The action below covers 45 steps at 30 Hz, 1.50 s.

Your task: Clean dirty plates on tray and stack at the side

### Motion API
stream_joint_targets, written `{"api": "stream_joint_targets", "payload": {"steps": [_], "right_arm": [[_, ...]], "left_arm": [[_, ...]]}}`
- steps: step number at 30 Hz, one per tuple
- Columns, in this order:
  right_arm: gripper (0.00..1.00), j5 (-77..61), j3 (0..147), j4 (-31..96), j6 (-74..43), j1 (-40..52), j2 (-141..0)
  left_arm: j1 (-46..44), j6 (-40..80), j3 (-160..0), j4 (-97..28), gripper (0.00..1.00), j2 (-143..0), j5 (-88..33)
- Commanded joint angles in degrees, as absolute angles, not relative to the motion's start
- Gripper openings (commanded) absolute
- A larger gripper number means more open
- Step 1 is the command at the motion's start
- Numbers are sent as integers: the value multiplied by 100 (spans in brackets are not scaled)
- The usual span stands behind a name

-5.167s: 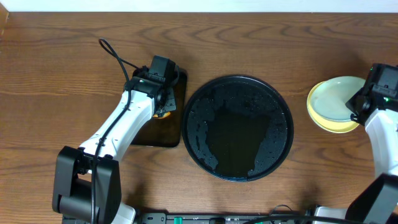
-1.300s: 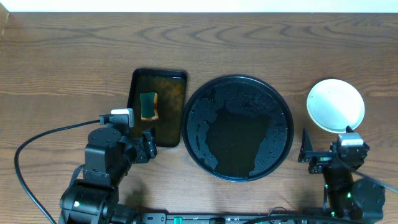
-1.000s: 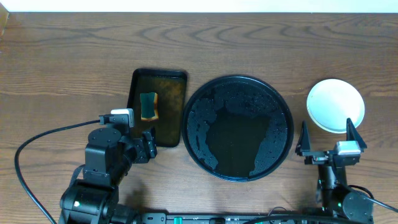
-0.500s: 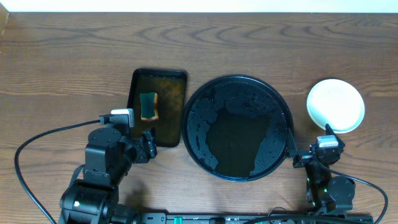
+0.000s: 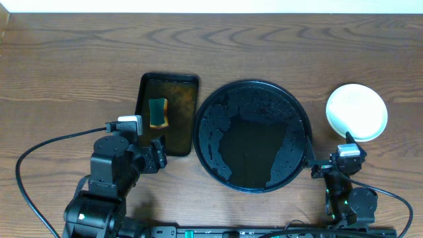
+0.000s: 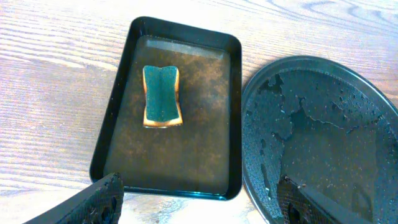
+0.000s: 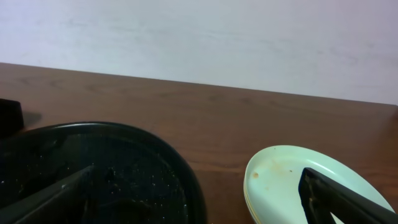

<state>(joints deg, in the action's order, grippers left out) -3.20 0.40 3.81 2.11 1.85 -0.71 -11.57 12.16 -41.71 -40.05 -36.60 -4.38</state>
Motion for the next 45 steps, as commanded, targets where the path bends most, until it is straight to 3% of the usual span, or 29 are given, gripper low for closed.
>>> {"api": "stream_joint_targets", "payload": {"steps": [1,18,27,34,45], "right_arm": [[99,-344,32,405,132,276,-51],[99,-344,32,405,132,276,-51],[99,-344,32,405,134,274,-51],[99,-344,32,405,132,276,-51],[99,-344,32,405,134,276,-51]], "left_arm": [[-1164,1186,-4158,-4003,79,-3660,-471],[-1164,1184,-4156,-4139,79,-3653,-469],[-467,1122,-3616,-4150,79,-2838,-395],[117,1127,-2276,-3118,79,-1592,-716],[172,1118,-296,-550,79,-51,-672]]}}
